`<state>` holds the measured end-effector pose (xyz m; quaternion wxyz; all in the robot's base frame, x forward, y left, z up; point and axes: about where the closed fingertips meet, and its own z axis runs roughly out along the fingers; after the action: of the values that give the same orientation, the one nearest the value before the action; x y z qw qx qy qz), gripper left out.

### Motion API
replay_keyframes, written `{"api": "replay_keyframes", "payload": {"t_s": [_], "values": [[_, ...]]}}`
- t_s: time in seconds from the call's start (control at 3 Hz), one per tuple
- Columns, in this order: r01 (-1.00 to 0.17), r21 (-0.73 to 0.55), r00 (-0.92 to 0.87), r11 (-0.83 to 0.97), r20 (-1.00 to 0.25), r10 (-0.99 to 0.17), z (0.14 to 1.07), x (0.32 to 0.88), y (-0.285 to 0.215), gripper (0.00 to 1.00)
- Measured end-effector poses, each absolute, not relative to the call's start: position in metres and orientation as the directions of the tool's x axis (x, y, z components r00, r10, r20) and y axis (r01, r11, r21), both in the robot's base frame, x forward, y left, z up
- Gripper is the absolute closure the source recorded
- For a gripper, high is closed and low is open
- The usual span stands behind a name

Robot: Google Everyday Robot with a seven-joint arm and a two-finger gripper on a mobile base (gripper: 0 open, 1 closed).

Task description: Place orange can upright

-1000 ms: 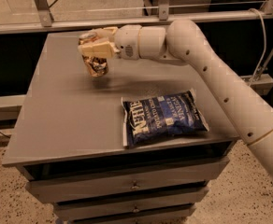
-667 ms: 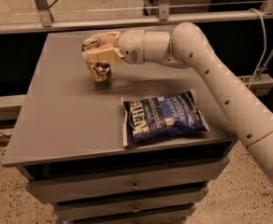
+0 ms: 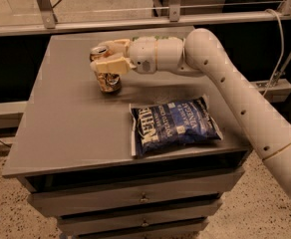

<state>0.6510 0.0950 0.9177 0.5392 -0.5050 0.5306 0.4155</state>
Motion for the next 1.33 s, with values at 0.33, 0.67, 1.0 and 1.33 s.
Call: {"api": "replay_keyframes", "payload": {"t_s": [0.33,0.67,1.0,1.33], "values": [[-0.985,-0.108,0.097,0.134,-0.991,-0.089,0.912,0.645,0.093,0.00],[-0.984,-0.114,0.101,0.135,-0.990,-0.098,0.911,0.639,0.086,0.00],[-0.983,-0.106,0.086,0.151,-0.988,-0.131,0.921,0.630,0.053,0.00],[-0.977,-0.105,0.076,0.184,-0.984,-0.162,0.939,0.624,0.007,0.00]]}}
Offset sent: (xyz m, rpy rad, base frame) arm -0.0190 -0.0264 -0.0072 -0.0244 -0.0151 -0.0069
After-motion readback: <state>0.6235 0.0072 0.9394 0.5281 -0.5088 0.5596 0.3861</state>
